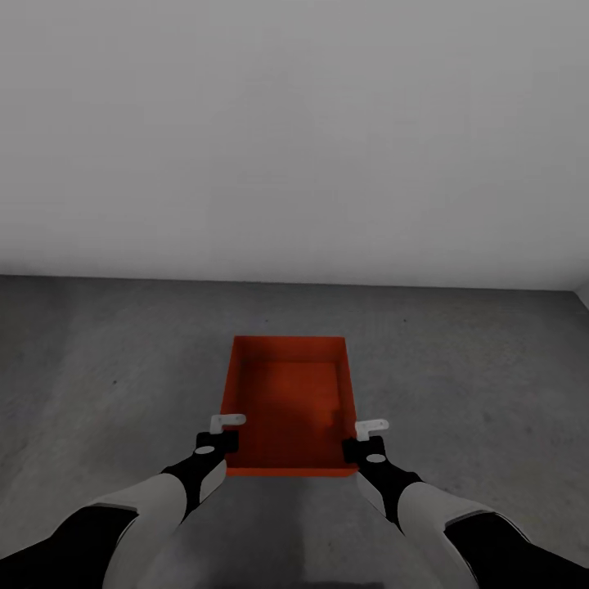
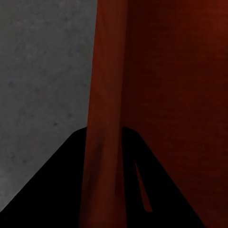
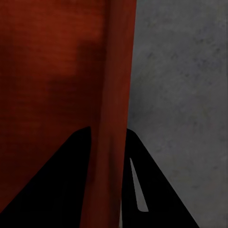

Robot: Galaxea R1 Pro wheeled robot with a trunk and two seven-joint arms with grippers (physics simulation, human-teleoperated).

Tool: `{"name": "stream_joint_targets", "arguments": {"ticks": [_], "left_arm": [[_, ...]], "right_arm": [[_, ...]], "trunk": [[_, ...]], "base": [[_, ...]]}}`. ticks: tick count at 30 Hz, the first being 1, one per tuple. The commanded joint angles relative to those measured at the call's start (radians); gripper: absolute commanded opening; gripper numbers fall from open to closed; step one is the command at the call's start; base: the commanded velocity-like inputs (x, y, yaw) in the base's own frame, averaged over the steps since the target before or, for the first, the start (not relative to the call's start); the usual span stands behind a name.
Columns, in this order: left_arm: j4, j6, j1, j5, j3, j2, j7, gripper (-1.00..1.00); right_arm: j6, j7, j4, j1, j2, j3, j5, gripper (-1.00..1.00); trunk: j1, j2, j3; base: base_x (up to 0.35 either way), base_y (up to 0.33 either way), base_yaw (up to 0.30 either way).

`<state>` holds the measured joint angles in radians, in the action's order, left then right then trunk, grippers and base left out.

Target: Move the two storage containers from the living room to the garage. In the garage, place one container on the floor and stack the other container on top of it (either order is fine).

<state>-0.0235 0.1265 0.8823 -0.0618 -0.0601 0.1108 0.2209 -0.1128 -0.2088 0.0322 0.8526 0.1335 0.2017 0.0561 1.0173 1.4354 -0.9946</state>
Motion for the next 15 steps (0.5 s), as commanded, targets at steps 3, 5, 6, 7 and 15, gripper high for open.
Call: {"name": "stream_joint_targets", "arguments": {"ticks": [3,5,6,7,15], "left_arm": [[-0.003,0.021,0.001,-0.001,0.030,0.004,0.020,-1.00],[-0.003,0.021,0.001,-0.001,0.030,0.004,0.020,-1.00],[-0.003,0.021,0.001,-0.001,0.030,0.004,0.020,-1.00],[-0.003,0.021,0.001,-0.001,0.030,0.004,0.020,-1.00],[-0.003,0.021,0.001,-0.001,0.030,0.004,0.020,-1.00]], "right_arm": [[-0.005,-0.009,-0.006,0.000,0.000,-0.004,0.027,-1.00],[-0.005,-0.009,-0.006,0.000,0.000,-0.004,0.027,-1.00],[-0.005,-0.009,-0.006,0.000,0.000,-0.004,0.027,-1.00],[-0.005,-0.009,-0.006,-0.001,0.000,-0.004,0.027,-1.00],[-0.005,-0.009,-0.006,0.000,0.000,-0.004,0.027,-1.00]], "trunk": [[0.012,0.022,-0.015],[0.019,0.036,-0.024],[0.023,0.043,-0.029],[0.027,0.050,-0.033],[0.058,0.106,-0.071]], "base": [[0.000,0.000,0.000],[0.000,0.000,0.000],[0.000,0.000,0.000],[0.000,0.000,0.000],[0.000,0.000,0.000]]}}
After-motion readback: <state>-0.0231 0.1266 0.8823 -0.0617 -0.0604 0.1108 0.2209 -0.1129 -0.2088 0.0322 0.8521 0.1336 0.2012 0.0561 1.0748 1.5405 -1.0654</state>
